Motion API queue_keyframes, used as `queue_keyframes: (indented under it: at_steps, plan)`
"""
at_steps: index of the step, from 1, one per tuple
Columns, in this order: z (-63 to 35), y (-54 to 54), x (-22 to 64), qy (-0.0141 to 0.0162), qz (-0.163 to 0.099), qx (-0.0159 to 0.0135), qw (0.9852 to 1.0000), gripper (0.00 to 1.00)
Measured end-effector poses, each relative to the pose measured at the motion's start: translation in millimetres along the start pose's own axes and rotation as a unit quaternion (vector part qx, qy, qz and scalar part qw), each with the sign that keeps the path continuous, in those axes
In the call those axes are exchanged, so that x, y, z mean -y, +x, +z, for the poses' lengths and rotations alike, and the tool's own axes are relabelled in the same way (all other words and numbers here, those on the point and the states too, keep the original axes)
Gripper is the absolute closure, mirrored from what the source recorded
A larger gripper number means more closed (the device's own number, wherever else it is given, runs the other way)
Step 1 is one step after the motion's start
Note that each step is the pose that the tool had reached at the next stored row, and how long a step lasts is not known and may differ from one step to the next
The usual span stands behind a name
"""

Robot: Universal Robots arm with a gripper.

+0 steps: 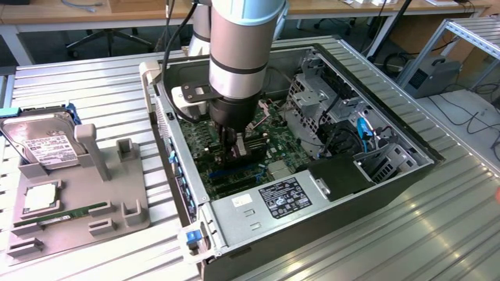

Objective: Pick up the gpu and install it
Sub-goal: 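Insert the gpu into the slot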

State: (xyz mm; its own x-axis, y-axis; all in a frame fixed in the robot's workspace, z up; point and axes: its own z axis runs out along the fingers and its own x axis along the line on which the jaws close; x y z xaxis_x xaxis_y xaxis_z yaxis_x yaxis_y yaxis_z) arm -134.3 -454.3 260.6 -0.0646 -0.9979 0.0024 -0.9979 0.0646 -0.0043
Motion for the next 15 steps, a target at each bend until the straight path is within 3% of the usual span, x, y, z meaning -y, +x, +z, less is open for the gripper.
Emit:
queue_keyframes:
  at_steps: [6, 15]
  plan:
    - [-4.1, 0.1, -0.6, 0.0002, 0.0, -0.0001, 1.0, 0.73]
    - [-2.7, 0.1, -0.1, -0.0006, -0.003, -0.0003, 1.0, 0.73]
